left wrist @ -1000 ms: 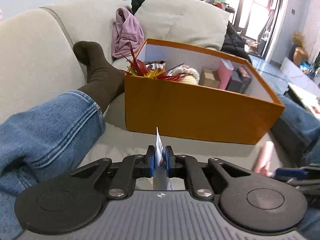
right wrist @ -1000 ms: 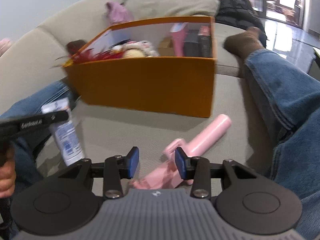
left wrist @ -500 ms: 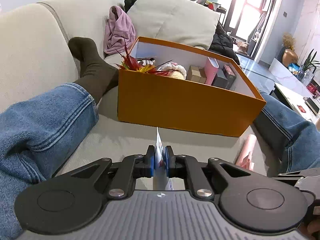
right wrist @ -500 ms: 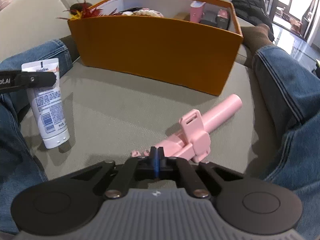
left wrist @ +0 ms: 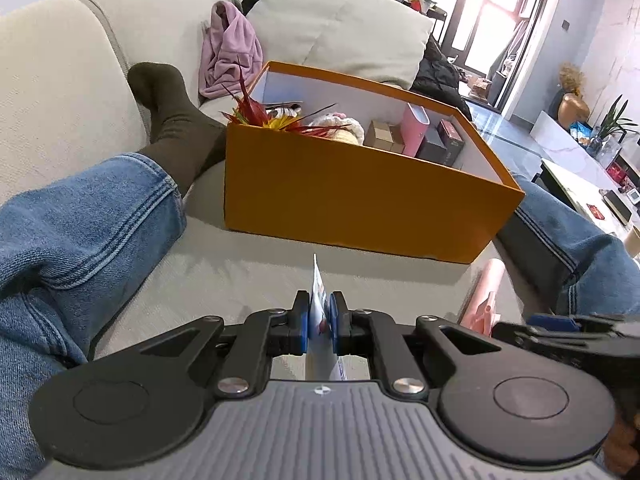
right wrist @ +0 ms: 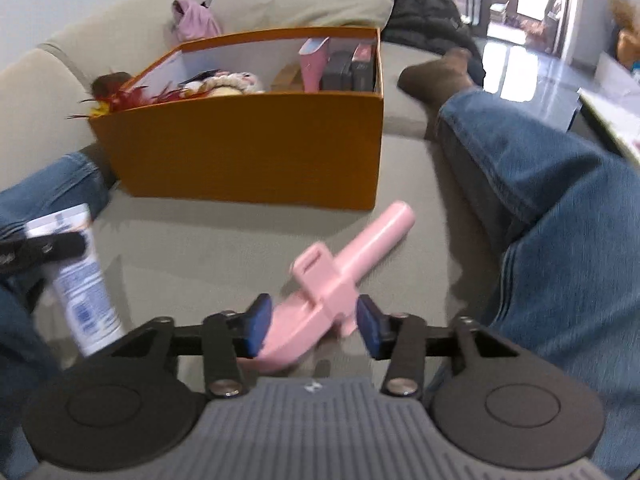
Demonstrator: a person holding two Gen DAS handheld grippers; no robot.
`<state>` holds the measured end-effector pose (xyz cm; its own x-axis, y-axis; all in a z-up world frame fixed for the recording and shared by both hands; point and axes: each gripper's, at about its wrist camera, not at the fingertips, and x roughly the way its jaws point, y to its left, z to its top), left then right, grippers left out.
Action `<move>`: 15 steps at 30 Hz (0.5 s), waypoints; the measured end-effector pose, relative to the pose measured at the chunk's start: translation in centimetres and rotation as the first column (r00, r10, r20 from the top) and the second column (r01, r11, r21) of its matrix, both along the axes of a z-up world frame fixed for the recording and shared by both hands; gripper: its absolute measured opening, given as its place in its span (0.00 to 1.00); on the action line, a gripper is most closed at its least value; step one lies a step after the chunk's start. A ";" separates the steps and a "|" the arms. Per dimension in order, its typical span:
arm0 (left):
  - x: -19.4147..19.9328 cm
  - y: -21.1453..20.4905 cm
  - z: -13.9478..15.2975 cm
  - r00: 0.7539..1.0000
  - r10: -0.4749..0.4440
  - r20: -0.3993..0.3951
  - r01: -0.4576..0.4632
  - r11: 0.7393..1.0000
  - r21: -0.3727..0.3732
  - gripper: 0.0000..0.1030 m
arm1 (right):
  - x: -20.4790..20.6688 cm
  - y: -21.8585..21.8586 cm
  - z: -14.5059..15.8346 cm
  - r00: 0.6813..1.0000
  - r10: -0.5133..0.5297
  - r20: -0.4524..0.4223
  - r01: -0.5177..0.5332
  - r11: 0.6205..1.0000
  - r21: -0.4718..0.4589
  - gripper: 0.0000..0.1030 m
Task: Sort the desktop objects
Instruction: 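Grasp the pink roller handle with the right gripper and lift it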
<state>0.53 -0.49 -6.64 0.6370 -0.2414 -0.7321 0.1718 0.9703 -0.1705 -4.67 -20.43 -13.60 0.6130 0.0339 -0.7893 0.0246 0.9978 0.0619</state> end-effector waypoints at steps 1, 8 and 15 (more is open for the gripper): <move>0.0 -0.1 0.0 1.000 0.001 -0.001 -0.001 1.000 0.004 0.11 | 0.6 0.4 -0.2 1.000 -0.002 -0.007 0.002 1.000 -0.015 0.50; 0.2 0.1 -0.4 1.000 0.011 -0.013 -0.011 1.000 0.012 0.11 | 3.5 2.2 -2.5 0.998 -0.048 -0.040 0.043 0.991 -0.123 0.48; 0.2 0.4 -0.4 1.000 0.012 -0.010 -0.012 1.000 -0.002 0.11 | 2.5 0.9 -1.7 0.998 -0.055 -0.024 0.051 0.990 -0.129 0.29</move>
<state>0.68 -0.05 -7.04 0.6328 -0.2350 -0.7378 0.1584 0.9720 -0.1737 -2.20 -19.54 -15.30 0.5895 -0.1003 -0.8015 0.0774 0.9947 -0.0676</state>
